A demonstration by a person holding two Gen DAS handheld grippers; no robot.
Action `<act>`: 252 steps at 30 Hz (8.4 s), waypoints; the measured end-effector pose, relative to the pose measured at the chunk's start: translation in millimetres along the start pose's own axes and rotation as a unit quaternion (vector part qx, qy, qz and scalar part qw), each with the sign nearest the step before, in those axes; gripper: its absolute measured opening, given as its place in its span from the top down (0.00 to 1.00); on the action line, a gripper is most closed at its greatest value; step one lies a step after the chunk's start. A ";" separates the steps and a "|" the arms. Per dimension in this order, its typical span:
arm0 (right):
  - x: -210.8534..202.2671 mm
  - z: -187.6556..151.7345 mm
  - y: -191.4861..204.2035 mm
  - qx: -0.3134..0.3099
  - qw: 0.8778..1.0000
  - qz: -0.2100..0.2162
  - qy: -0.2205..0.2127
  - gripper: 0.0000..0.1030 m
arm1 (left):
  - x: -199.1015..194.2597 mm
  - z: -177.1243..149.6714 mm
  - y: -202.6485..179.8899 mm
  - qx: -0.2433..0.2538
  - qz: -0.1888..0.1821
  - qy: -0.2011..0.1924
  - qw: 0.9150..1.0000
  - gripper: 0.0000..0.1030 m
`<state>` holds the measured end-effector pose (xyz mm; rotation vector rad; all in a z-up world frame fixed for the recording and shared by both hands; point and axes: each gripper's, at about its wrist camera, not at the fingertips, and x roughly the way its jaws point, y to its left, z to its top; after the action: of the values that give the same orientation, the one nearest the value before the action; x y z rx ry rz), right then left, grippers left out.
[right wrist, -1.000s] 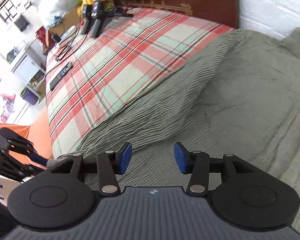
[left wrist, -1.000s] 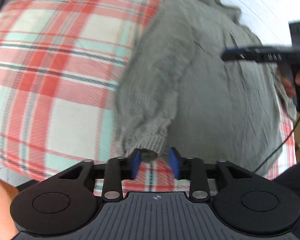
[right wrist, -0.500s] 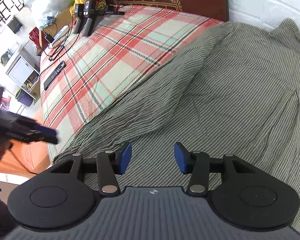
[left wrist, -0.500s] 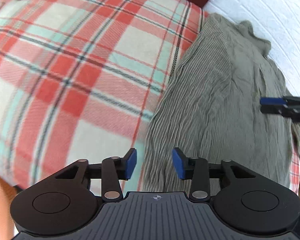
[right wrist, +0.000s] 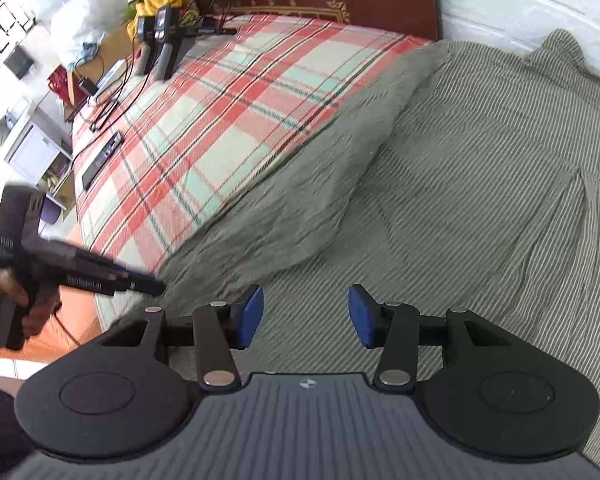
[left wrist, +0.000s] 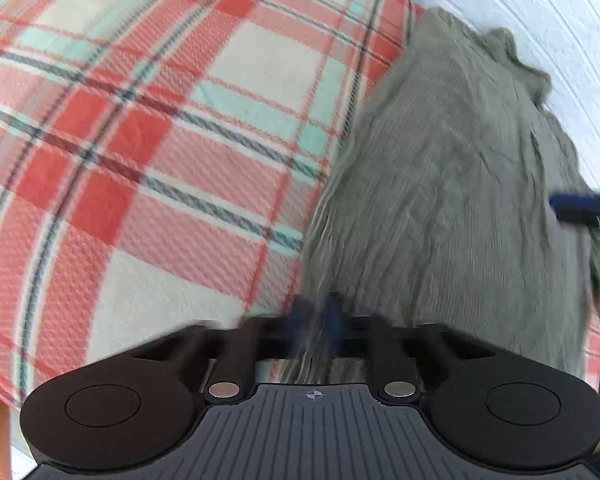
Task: Fold clothes
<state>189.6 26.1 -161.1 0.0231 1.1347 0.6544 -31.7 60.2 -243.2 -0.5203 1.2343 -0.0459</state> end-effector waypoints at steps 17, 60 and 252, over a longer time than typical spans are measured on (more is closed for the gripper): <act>82.0 169.2 -26.1 0.057 0.988 -0.142 -0.037 0.50 | -104.4 28.4 7.4 0.062 -0.035 -0.124 0.990 1.00; 26.1 136.7 -152.7 0.146 0.973 -0.169 -0.058 0.97 | -39.1 -19.2 -195.1 0.222 -0.206 -0.014 0.953 1.00; -72.1 -90.4 -143.4 0.156 0.985 -0.051 -0.058 0.62 | 28.5 -39.7 -106.9 0.097 -0.040 0.019 0.994 0.47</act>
<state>162.4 -153.9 -189.8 0.2645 1.1087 0.3742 -32.0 -57.0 -234.6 -0.3999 1.2305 -0.2422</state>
